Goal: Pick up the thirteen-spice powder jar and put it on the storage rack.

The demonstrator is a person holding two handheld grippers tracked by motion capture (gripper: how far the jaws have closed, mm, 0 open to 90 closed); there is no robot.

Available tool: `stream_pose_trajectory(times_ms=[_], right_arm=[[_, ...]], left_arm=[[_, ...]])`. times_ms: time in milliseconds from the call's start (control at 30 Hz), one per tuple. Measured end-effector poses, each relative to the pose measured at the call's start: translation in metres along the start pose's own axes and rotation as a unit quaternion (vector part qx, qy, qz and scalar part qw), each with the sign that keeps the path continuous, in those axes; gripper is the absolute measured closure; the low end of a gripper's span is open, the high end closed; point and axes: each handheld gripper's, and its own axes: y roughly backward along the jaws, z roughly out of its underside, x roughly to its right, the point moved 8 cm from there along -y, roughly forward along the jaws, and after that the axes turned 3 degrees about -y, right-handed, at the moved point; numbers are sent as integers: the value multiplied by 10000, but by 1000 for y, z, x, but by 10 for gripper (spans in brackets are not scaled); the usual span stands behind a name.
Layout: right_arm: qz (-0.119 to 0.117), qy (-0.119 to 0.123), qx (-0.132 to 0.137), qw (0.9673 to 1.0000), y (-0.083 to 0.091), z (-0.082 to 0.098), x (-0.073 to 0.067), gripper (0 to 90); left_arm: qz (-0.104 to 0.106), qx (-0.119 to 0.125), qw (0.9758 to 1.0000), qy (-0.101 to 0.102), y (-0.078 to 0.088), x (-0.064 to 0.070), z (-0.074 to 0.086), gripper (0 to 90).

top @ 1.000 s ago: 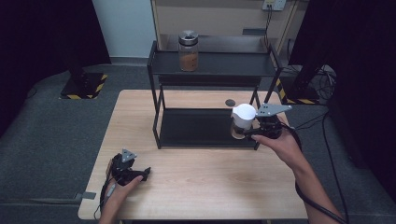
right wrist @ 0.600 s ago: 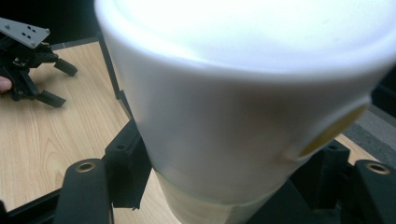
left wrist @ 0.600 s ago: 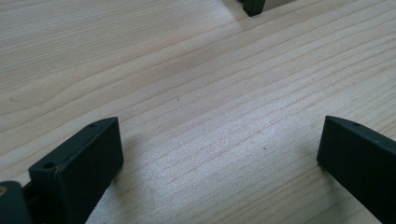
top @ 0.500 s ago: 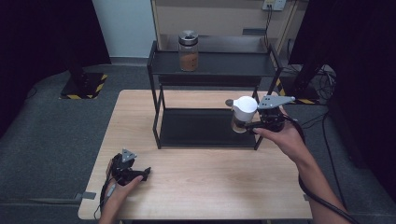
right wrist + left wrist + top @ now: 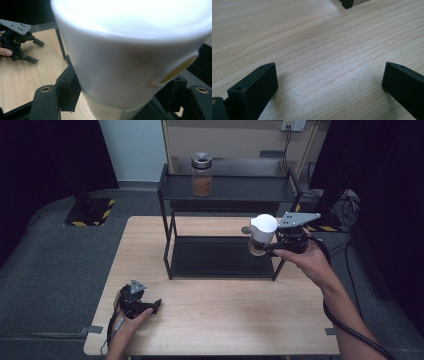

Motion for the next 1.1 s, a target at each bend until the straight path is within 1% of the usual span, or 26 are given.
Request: stream_pose_trajectory(times_ms=[100, 333, 567, 867, 1100], right_arm=[[-45, -24, 27, 10000, 4, -7, 1, 316], [-26, -40, 54, 10000, 14, -23, 5, 316], [-17, -22, 18, 10000, 20, -38, 9, 316], [-35, -98, 25, 9999, 28, -53, 16, 316], [-8, -120, 8, 9999, 31, -65, 20, 316]], left_arm=[[0, -1, 10000, -2, 0, 0, 0, 0], [0, -2, 10000, -1, 0, 0, 0, 0], [-1, -2, 10000, -1, 0, 0, 0, 0], [0, 0, 10000, 0, 0, 0, 0, 0], [1, 0, 10000, 1, 0, 0, 0, 0]])
